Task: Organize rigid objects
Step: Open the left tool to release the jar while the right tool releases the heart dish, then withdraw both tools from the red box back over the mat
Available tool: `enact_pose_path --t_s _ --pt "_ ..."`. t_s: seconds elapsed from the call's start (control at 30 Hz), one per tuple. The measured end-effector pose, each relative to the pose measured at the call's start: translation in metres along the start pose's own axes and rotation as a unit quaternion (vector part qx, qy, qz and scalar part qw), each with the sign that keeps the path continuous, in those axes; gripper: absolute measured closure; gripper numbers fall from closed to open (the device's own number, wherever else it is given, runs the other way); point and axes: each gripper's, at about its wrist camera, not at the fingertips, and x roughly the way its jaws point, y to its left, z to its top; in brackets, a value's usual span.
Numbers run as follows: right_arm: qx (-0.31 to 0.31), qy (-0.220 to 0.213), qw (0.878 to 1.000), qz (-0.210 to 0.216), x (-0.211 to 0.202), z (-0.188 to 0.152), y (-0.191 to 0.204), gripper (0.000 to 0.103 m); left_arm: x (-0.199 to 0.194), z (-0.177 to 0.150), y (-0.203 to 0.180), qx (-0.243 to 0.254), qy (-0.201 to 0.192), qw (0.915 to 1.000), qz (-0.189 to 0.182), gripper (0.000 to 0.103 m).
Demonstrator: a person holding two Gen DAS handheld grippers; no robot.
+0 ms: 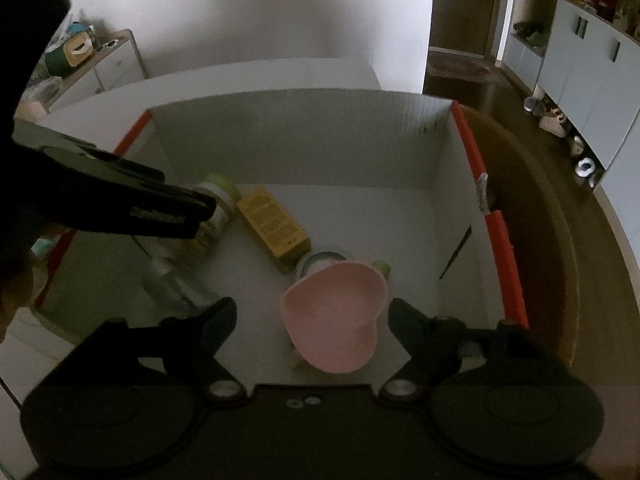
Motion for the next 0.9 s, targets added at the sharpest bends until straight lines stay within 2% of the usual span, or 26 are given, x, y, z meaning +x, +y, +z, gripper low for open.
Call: enact_pose_path --t_s 0.3,0.9 --pt "-0.007 -0.026 1.0 0.011 -0.03 -0.001 0.011 0.017 -0.035 -0.01 0.016 -0.03 -0.034 0.9989 -0.007 0.053" --pt "-0.008 -0.081 0.995 0.059 -0.09 0.001 0.046 0.008 -0.114 -0.053 0.059 -0.075 -0.103 0.9903 -0.057 0.053"
